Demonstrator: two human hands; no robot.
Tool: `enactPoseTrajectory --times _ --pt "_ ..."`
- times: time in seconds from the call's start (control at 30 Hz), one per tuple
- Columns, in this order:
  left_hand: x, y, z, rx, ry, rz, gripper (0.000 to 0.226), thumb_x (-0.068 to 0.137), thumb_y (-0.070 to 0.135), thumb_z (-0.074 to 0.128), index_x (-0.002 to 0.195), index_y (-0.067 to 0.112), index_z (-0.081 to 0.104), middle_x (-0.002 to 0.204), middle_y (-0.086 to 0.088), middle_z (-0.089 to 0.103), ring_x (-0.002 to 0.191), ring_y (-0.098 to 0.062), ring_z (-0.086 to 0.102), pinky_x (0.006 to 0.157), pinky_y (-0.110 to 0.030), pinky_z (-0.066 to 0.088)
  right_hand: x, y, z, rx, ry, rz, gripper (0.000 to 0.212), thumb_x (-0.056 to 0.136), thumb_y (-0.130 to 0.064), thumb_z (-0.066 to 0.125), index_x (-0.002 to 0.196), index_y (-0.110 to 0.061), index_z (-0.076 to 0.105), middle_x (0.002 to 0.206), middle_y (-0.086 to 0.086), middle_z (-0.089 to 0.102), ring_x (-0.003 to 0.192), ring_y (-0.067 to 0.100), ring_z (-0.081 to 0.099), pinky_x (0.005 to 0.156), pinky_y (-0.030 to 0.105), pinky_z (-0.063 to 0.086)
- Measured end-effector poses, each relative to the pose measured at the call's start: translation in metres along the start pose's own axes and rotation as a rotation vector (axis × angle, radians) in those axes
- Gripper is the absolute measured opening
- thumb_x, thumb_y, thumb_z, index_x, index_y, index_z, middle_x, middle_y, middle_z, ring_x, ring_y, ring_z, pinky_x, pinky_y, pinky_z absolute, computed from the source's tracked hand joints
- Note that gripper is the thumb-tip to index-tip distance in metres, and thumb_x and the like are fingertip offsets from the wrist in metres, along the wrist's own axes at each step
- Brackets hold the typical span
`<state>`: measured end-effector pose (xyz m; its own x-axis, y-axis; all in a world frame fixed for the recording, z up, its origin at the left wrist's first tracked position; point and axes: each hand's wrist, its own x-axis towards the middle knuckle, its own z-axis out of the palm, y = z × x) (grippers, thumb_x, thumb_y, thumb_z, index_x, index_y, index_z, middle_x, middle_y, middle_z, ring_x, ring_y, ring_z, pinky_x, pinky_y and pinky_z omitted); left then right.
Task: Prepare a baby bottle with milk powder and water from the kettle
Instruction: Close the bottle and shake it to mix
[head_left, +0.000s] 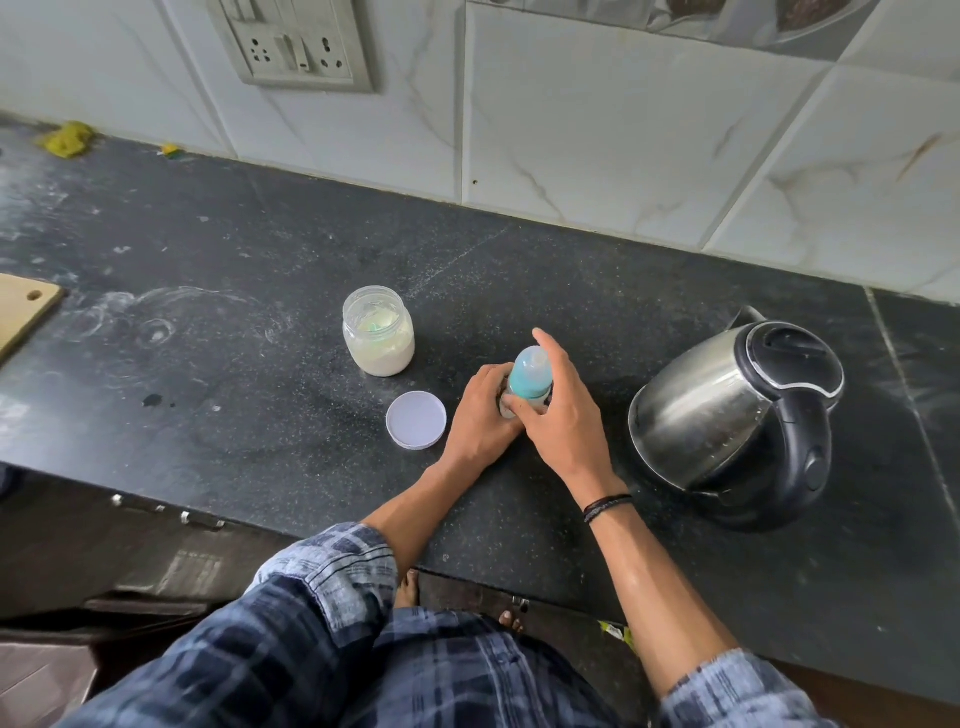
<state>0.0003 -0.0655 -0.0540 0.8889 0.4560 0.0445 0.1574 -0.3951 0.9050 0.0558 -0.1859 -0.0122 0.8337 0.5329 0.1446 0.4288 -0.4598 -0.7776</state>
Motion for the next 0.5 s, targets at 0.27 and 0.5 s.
enactPoseTrajectory --times 0.27,0.5 --pt "-0.01 0.014 -0.004 -0.049 -0.055 -0.018 0.065 0.078 0.059 0.077 0.133 0.036 0.051 0.13 0.016 0.06 0.116 -0.001 0.058 0.097 -0.034 0.053 0.004 -0.014 -0.027 0.035 0.112 -0.042 0.08 0.083 -0.034 0.083 0.146 -0.054 0.039 0.14 -0.025 0.056 0.108 0.01 0.066 0.09 0.034 0.057" --pt "-0.012 0.04 -0.013 -0.04 0.11 0.063 0.055 0.07 0.061 0.082 0.12 0.046 0.064 0.111 0.023 0.066 0.105 0.0 0.062 0.088 -0.031 0.055 -0.008 -0.026 -0.046 0.272 0.162 -0.022 0.093 0.087 -0.034 0.083 0.151 -0.061 0.021 0.153 -0.018 0.048 0.112 0.014 0.07 0.092 0.04 0.06"
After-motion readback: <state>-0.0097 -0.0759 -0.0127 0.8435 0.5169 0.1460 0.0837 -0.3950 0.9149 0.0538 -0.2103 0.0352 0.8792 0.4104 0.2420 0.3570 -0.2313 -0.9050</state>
